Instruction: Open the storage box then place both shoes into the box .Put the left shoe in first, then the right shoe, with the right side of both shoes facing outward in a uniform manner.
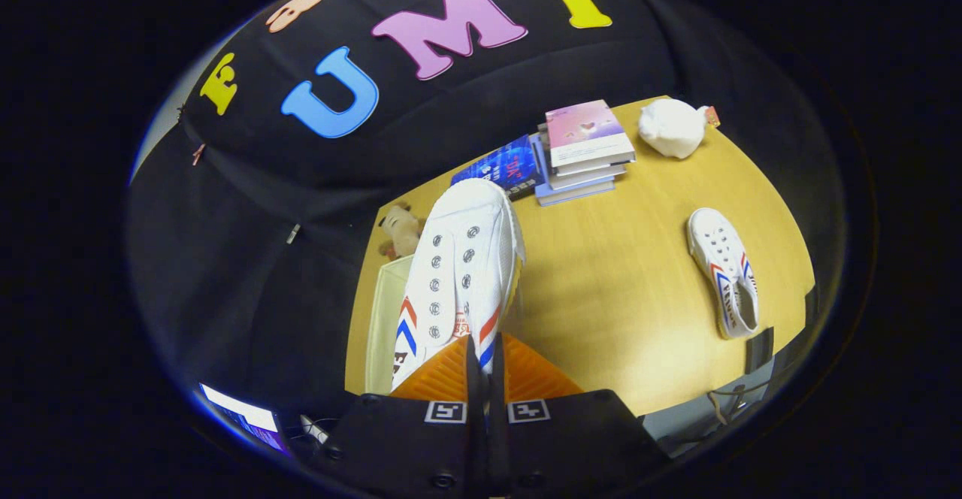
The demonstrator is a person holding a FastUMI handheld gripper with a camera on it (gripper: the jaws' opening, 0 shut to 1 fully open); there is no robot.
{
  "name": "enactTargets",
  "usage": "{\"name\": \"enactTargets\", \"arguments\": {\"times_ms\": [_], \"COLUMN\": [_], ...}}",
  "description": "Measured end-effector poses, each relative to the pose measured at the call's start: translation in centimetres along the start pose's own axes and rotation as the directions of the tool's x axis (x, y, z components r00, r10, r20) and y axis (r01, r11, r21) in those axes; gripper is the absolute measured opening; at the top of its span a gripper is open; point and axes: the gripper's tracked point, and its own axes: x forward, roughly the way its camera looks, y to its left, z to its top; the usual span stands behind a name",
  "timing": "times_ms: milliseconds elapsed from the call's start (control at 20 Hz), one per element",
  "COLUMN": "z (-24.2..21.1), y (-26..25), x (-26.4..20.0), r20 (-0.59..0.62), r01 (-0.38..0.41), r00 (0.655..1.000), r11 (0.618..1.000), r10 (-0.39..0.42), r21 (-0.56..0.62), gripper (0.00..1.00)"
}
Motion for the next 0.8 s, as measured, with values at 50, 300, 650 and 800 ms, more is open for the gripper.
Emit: {"name": "enactTargets", "arguments": {"times_ms": [50,300,650,800], "z": [-0.5,-3.9,-7.9,-8.5], "y": [1.3,5.9,6.7,7.1], "x": [0.5,4.5,11.1,13.4], "r20": [-0.008,-0.093,-0.211,-0.247], "r01": [-0.017,-0.060,0.003,0.032], "r00": [1.000,0.994,0.977,0.968], "r11": [1.000,0.997,0.998,0.997], "r10": [0.017,0.056,-0.018,-0.049], "r21": [-0.008,-0.038,-0.069,-0.069], "gripper": [0.05,0.05,0.05,0.05]}}
